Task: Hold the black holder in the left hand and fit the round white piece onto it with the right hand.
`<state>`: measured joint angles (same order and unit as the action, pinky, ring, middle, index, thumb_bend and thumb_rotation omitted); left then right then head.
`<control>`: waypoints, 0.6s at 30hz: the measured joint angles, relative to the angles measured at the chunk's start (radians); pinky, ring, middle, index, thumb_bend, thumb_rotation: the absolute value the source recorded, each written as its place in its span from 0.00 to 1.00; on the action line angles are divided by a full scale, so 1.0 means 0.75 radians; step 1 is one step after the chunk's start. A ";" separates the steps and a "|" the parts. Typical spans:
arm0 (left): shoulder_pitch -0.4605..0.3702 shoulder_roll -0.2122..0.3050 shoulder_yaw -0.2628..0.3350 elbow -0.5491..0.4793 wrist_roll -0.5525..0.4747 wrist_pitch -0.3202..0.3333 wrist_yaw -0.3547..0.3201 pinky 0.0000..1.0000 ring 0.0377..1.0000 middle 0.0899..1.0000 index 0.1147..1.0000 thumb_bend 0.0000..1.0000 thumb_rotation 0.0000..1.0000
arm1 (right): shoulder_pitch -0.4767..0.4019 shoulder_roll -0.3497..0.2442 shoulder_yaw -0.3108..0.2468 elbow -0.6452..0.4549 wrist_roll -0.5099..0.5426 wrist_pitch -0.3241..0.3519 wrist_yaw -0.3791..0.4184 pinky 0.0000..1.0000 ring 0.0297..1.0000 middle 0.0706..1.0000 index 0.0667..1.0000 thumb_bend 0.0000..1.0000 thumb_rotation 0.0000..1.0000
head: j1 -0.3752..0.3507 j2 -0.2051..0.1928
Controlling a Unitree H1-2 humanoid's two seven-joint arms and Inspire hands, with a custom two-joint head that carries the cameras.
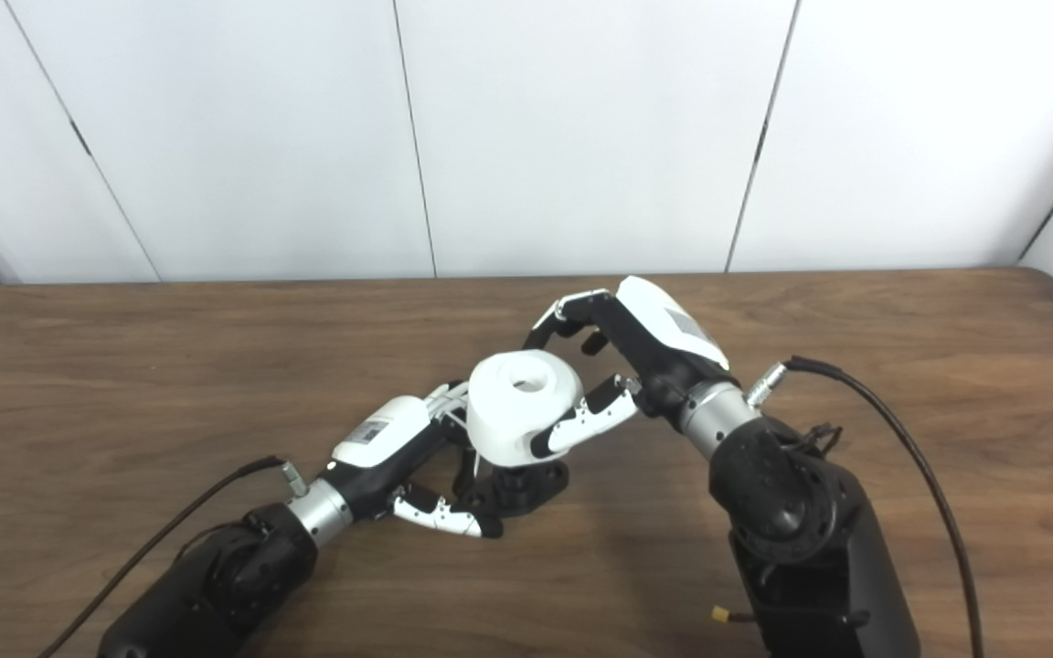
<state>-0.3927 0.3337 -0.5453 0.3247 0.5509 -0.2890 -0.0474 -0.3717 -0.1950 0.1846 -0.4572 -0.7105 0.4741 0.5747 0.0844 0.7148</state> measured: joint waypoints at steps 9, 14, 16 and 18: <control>0.000 0.001 0.001 0.000 0.000 -0.002 0.000 1.00 1.00 0.95 0.42 0.52 0.07 | -0.001 -0.007 0.008 0.027 -0.004 -0.003 -0.087 0.69 0.77 0.71 0.44 0.52 0.13 | -0.004 0.002; 0.000 0.002 0.002 0.000 0.000 -0.003 0.000 1.00 1.00 0.95 0.42 0.52 0.07 | -0.002 -0.015 0.018 0.047 -0.003 -0.010 -0.102 0.70 0.77 0.71 0.44 0.52 0.13 | -0.004 0.008; 0.001 0.002 0.003 -0.001 0.000 -0.003 0.000 1.00 1.00 0.95 0.42 0.52 0.07 | -0.003 -0.023 0.025 0.056 -0.002 -0.013 -0.103 0.70 0.77 0.71 0.44 0.52 0.13 | -0.004 0.010; 0.001 0.003 0.003 -0.002 0.000 -0.003 0.000 1.00 1.00 0.95 0.42 0.52 0.07 | -0.003 -0.034 0.029 0.057 -0.002 -0.013 -0.103 0.69 0.76 0.71 0.44 0.52 0.13 | -0.006 0.012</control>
<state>-0.3920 0.3357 -0.5434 0.3235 0.5508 -0.2911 -0.0474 -0.3736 -0.2203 0.2063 -0.4144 -0.7124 0.4645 0.4976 0.0798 0.7240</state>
